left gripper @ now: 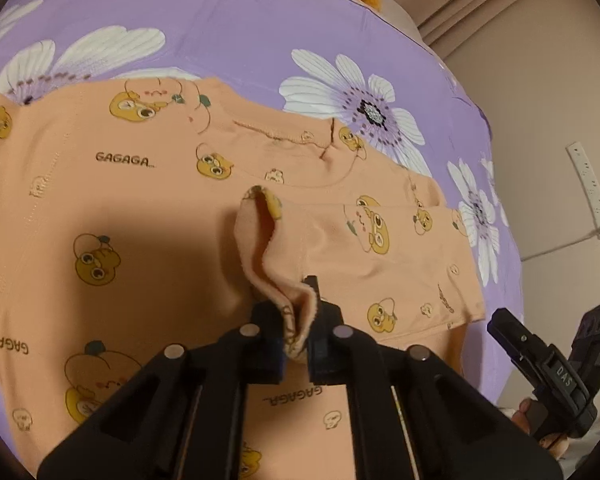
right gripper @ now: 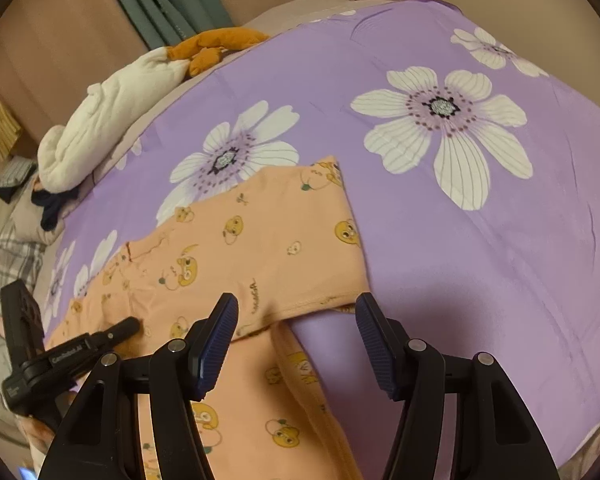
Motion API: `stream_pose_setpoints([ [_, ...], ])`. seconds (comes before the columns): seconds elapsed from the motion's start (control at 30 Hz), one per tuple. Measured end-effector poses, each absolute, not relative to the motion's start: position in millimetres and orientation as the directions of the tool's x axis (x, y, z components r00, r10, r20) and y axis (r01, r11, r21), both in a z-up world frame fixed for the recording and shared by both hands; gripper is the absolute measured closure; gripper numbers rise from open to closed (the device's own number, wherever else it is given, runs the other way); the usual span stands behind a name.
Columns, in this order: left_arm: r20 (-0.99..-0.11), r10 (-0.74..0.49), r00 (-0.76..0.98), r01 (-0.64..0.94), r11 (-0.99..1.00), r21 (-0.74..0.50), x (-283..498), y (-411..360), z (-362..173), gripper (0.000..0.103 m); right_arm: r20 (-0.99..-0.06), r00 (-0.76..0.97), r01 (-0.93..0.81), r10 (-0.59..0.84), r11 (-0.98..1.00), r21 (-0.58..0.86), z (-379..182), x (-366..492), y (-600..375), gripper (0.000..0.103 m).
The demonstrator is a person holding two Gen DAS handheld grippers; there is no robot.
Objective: Fold small clothes
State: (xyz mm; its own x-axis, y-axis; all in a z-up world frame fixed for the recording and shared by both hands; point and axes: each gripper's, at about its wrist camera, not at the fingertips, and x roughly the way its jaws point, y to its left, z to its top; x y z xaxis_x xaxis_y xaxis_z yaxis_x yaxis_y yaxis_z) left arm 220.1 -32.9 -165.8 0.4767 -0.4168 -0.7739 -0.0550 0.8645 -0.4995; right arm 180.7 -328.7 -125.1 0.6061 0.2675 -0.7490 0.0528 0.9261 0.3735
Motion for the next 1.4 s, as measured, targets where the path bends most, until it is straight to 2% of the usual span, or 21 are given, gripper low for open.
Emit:
stream_pose_setpoints([
  [0.13, -0.735, -0.397, 0.549, 0.02, 0.886, -0.464, 215.8, -42.2, -130.3, 0.098, -0.752, 0.599, 0.061, 0.273, 0.922, 0.383, -131.1, 181.3, -330.5, 0.042],
  [0.37, -0.638, -0.418, 0.646, 0.075, 0.867, -0.492, 209.2, -24.6, -58.0, 0.098, -0.754, 0.596, 0.06, 0.276, 0.921, 0.385, -132.6, 182.5, -330.0, 0.042],
  [0.5, -0.633, -0.332, 0.7, 0.054, 0.908, -0.416, 208.2, -12.8, -37.5, 0.098, -0.756, 0.591, 0.053, 0.283, 0.921, 0.386, -133.8, 184.7, -326.7, 0.042],
  [0.87, -0.645, -0.229, 0.729, -0.073, 0.911, -0.406, 189.1, 48.0, -34.4, 0.099, -0.768, 0.565, 0.01, 0.302, 0.928, 0.372, -136.9, 194.1, -305.9, 0.042],
  [1.0, -0.676, -0.172, 0.717, -0.132, 0.919, -0.373, 184.1, 66.6, -48.0, 0.099, -0.774, 0.553, -0.001, 0.309, 0.929, 0.37, -138.7, 197.4, -297.8, 0.042],
  [1.4, -0.768, -0.113, 0.63, -0.255, 0.904, -0.342, 175.4, 106.9, -105.3, 0.098, -0.793, 0.525, -0.023, 0.31, 0.936, 0.351, -144.3, 202.0, -282.1, 0.042],
])
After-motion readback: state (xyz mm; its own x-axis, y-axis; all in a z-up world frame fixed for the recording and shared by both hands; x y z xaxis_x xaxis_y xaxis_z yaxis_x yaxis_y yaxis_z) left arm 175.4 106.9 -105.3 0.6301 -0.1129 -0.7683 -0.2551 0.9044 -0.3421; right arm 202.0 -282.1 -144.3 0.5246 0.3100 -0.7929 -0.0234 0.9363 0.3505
